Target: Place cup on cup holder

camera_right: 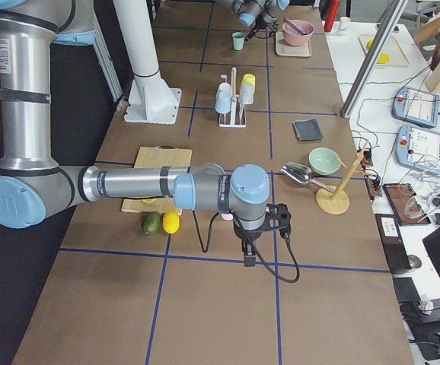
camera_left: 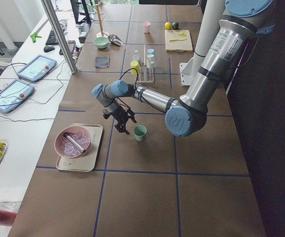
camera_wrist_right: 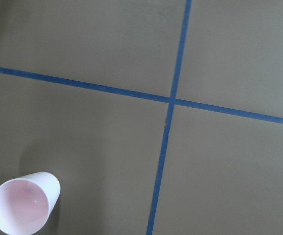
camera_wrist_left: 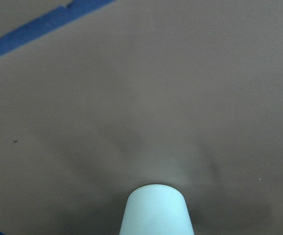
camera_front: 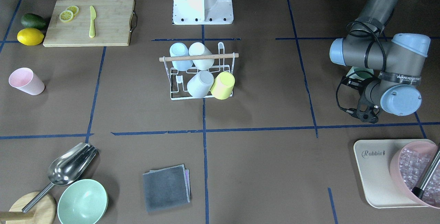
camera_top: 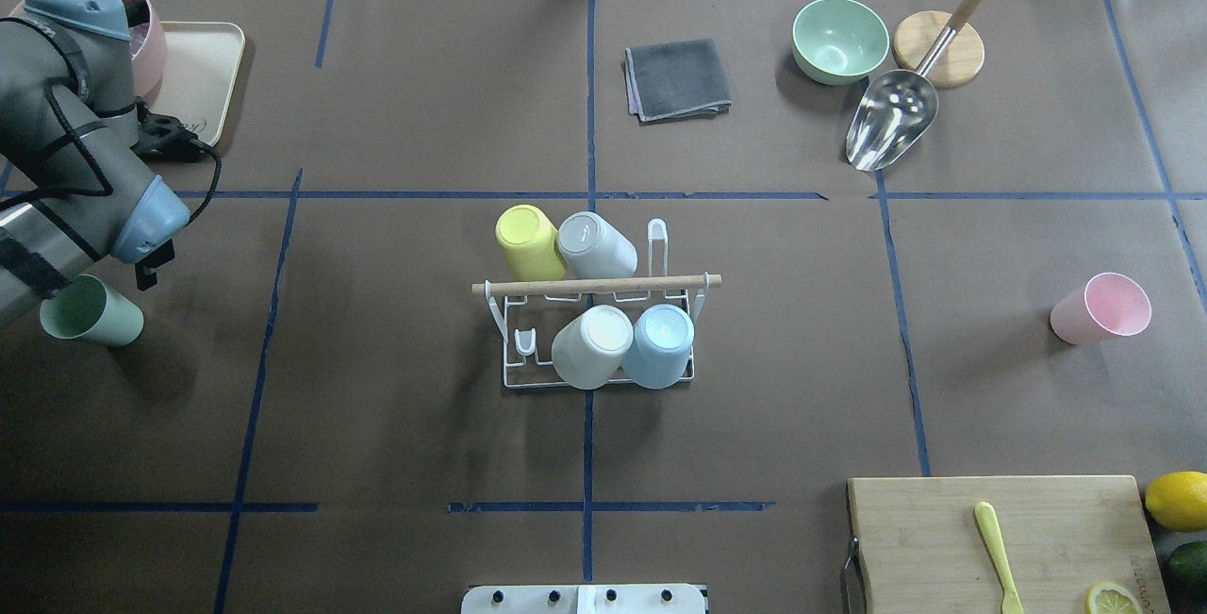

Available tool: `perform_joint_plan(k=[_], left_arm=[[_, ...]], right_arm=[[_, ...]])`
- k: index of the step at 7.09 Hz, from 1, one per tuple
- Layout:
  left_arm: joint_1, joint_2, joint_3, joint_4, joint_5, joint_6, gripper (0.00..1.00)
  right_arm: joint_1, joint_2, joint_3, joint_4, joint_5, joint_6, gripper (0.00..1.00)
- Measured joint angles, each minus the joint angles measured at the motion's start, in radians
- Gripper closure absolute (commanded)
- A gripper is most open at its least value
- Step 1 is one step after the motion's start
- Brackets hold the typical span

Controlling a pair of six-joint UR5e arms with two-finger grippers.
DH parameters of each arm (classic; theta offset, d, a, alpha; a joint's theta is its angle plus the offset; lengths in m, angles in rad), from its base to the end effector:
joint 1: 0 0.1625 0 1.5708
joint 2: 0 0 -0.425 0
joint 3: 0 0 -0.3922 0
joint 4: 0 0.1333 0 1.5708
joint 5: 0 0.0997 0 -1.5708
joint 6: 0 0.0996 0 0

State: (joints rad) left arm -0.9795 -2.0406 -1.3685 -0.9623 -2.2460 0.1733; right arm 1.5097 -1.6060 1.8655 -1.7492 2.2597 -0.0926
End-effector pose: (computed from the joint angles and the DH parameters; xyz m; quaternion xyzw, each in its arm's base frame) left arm 0.2970 -0.5698 0.5444 -0.2243 0.2861 0.2948 0.8837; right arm 0.0412 -0.4731 0.5552 0.0435 -0.3368 -0.0859 0.9367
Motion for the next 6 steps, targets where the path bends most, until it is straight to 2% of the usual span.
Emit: perform_joint_plan(k=[2, 3, 5, 6], left_arm=[[0.008, -0.015, 0.028, 0.051, 0.006, 0.004, 0.00], [0.009, -0.017, 0.032, 0.075, 0.007, 0.006, 0.00], [0.010, -0.015, 0.040, 0.100, 0.007, 0.009, 0.00], [0.010, -0.013, 0.046, 0.103, 0.008, 0.009, 0.00]], right_arm=[[-0.160, 0.052, 0.036, -0.077, -0.077, 0.001, 0.00], [-0.242, 0.114, 0.027, -0.157, -0.104, 0.002, 0.00], [-0.363, 0.262, -0.048, -0.307, -0.138, -0.002, 0.00], [-0.407, 0.294, -0.075, -0.337, -0.145, -0.005, 0.00]])
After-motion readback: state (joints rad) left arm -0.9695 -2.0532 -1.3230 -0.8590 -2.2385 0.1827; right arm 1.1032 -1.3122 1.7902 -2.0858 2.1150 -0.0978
